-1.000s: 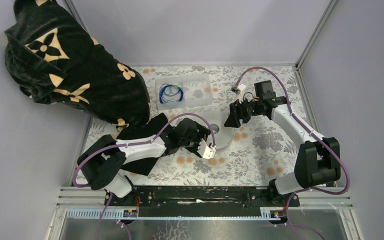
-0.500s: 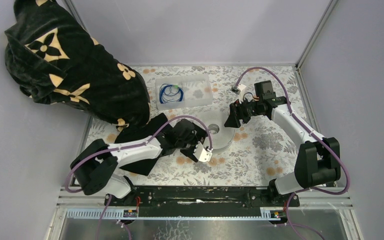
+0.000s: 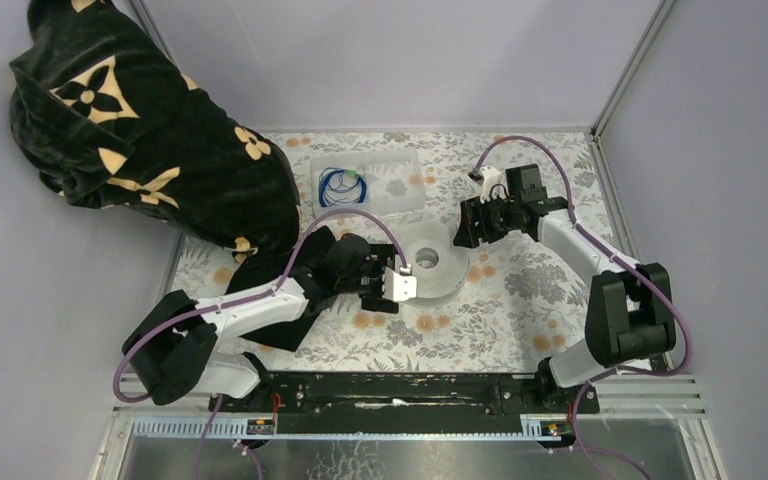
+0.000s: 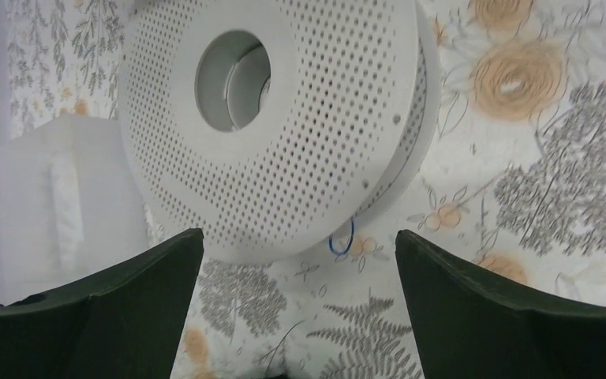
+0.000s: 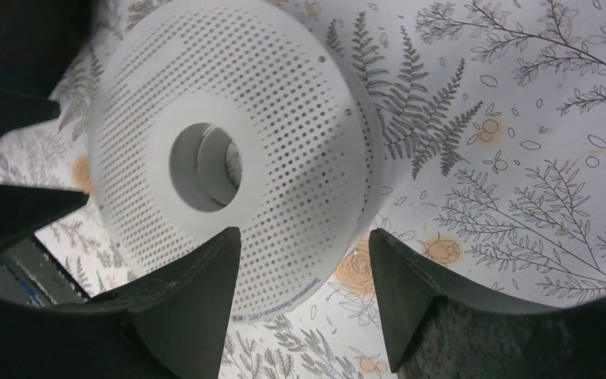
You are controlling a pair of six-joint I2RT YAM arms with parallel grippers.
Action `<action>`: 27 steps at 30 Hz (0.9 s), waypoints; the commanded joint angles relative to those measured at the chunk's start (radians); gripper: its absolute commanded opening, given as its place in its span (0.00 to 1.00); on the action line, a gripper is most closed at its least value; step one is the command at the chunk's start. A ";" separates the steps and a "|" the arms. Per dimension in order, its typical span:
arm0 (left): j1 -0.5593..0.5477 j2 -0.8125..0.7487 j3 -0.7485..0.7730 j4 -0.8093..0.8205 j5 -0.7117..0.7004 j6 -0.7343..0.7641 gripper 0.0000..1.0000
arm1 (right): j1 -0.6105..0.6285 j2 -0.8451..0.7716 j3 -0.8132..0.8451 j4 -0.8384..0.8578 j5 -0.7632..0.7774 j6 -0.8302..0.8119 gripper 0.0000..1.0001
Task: Wrap the cables
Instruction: Reset both arms
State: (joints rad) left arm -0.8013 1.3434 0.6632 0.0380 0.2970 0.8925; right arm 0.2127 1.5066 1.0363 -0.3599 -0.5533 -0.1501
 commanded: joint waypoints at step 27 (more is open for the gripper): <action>0.196 0.193 0.005 0.345 -0.203 -0.315 0.94 | 0.207 -0.003 -0.182 -0.007 -0.037 -0.070 0.39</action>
State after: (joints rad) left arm -0.6392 1.5196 0.6407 0.2993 0.1219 0.5877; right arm 0.3313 1.4940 0.8829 -0.3199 -0.5220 -0.1524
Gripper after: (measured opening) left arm 0.931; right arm 0.381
